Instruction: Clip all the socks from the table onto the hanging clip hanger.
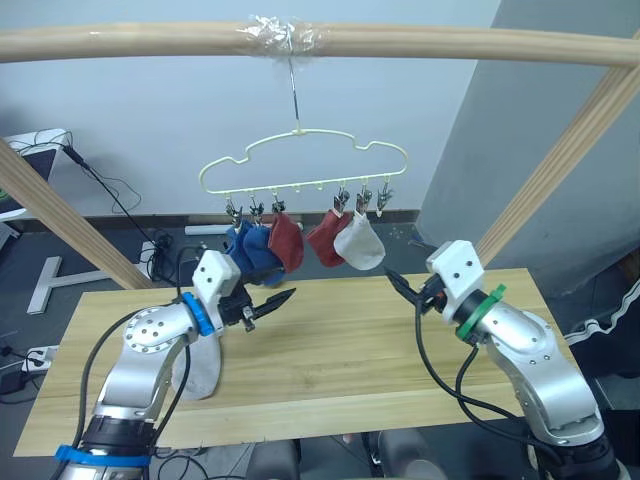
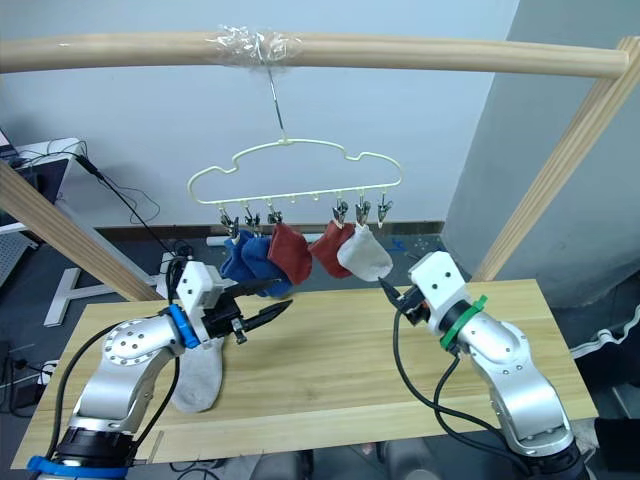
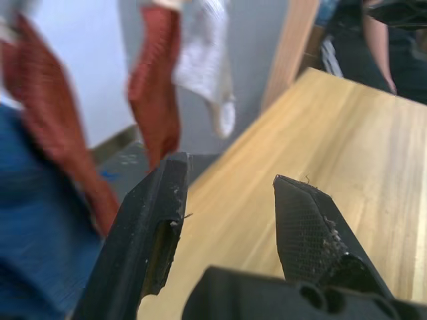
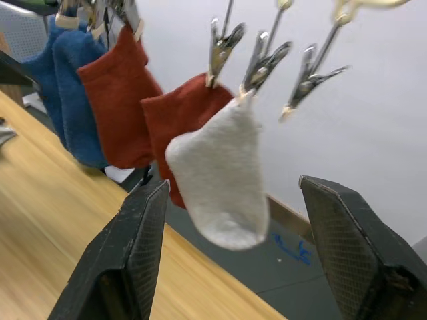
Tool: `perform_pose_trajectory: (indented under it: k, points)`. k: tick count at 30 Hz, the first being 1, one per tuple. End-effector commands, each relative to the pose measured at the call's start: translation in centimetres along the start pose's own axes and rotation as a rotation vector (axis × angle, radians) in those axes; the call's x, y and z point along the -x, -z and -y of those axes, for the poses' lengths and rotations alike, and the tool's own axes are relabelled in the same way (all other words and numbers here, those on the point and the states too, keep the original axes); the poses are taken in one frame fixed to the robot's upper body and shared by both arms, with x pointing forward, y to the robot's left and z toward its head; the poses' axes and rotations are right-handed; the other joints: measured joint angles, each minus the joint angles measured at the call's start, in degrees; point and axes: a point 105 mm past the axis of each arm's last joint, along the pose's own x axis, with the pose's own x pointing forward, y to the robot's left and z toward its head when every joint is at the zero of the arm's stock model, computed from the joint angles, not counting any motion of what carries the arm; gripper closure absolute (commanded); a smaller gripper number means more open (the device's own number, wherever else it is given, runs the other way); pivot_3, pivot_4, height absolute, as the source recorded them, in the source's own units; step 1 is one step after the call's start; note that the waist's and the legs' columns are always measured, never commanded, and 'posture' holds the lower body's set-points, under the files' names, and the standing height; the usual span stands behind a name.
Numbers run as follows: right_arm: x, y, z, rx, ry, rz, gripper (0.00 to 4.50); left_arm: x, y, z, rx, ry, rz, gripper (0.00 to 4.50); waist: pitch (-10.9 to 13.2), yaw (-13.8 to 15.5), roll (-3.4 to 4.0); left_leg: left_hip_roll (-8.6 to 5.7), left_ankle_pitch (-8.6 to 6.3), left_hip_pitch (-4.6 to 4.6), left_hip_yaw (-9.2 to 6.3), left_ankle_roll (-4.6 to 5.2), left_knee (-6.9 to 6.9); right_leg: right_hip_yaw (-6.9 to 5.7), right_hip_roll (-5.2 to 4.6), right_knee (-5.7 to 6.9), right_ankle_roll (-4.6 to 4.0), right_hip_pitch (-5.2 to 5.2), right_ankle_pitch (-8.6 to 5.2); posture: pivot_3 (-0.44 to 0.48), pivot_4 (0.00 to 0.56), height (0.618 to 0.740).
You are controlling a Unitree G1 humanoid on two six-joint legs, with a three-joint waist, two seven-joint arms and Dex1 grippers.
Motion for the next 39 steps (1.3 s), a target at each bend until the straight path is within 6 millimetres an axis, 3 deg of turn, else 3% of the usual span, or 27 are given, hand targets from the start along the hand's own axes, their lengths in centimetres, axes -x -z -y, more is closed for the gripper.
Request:
perform_pose_trajectory:
  k: [1, 5, 13, 27, 34, 39]
  points:
    - [1.5, -1.0, 0.7, -0.002, -0.002, 0.060, 1.28, 1.3, -1.0, -0.4, -0.014, -0.081, 0.021, 2.13, -0.94, 0.11, -0.04, 0.01, 0.00, 0.04, 0.01, 0.00, 0.00, 0.00, 0.00, 0.00, -0.01, 0.04, 0.00, 0.017, 0.082, 0.705]
    - [2.7, 1.4, 0.8, 0.027, 0.020, 0.004, 1.28, 2.4, 0.2, -0.2, 0.014, -0.185, -0.025, 2.13, -2.55, 0.35, -0.10, 0.01, 0.00, 0.26, 0.06, 0.01, -0.01, 0.04, 0.02, 0.00, 0.07, 0.21, -0.05, 0.037, 0.063, 0.705]
    - [3.7, 3.7, -0.6, -0.024, 0.076, -0.024, 1.28, 2.9, 1.4, 0.7, 0.070, -0.289, -0.037, 2.13, -3.42, 0.88, -0.30, 0.03, 0.04, 1.72, 0.24, 0.09, -0.06, 0.19, 0.03, -0.01, -0.32, 1.50, -0.32, 0.044, 0.057, 0.705]
    - [3.0, 3.2, -0.4, -0.038, 0.117, 0.006, 1.28, 2.5, 1.9, 0.5, 0.074, -0.340, -0.020, 2.13, -4.47, 1.68, -0.23, 0.04, 0.04, 1.86, 0.27, 0.09, -0.08, 0.20, 0.05, -0.02, -0.45, 1.64, -0.40, 0.033, 0.052, 0.705]
    - [3.7, 4.1, 0.2, -0.130, 0.186, 0.003, 1.28, 3.2, 3.3, 1.5, 0.082, -0.357, -0.037, 2.13, -4.52, 1.72, -0.23, 0.04, 0.03, 1.85, 0.28, 0.09, -0.09, 0.22, 0.05, -0.03, -0.46, 1.63, -0.41, 0.033, 0.052, 0.705]
    - [4.1, 4.4, 1.3, -0.246, 0.252, 0.013, 1.28, 3.6, 3.6, 1.2, 0.039, -0.434, -0.040, 2.13, -4.58, 1.81, -0.21, 0.05, 0.03, 1.86, 0.25, 0.09, -0.09, 0.20, 0.05, -0.01, -0.47, 1.63, -0.41, 0.036, 0.053, 0.705]
